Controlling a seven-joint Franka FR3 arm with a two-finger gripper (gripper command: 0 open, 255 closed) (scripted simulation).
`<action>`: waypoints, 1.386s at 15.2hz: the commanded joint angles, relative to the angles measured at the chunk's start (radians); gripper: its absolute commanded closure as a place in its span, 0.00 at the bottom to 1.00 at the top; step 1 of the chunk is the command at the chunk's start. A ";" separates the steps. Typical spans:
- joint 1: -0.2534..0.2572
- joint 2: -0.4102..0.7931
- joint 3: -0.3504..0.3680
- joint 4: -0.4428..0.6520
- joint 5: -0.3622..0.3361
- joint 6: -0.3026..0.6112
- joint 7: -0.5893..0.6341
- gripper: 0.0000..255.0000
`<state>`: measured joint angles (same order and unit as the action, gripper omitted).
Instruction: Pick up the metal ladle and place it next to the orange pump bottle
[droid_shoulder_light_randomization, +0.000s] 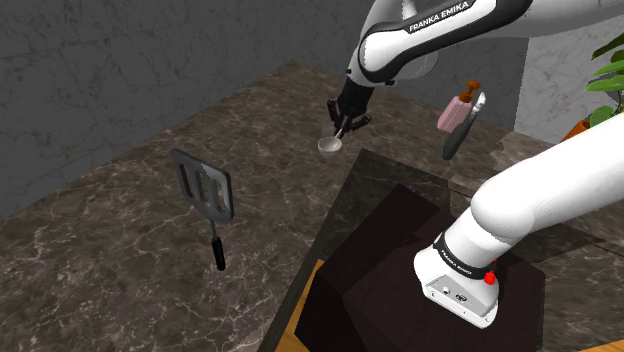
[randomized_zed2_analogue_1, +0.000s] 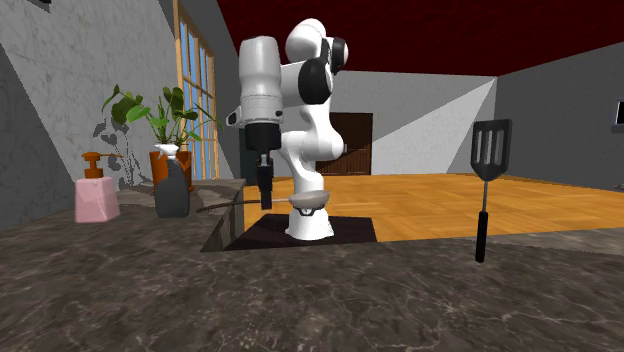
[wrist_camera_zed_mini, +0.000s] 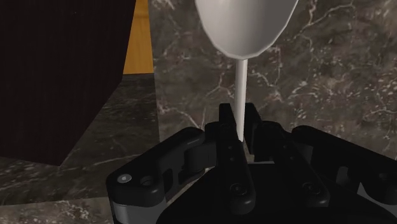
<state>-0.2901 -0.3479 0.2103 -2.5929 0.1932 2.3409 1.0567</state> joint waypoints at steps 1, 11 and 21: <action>0.001 -0.019 -0.001 0.014 -0.001 -0.034 0.004 1.00; -0.003 -0.086 -0.014 0.100 -0.011 -0.186 0.013 1.00; -0.007 -0.124 -0.025 0.206 -0.022 -0.329 0.023 1.00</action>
<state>-0.2965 -0.4674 0.1865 -2.3999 0.1722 2.0294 1.0788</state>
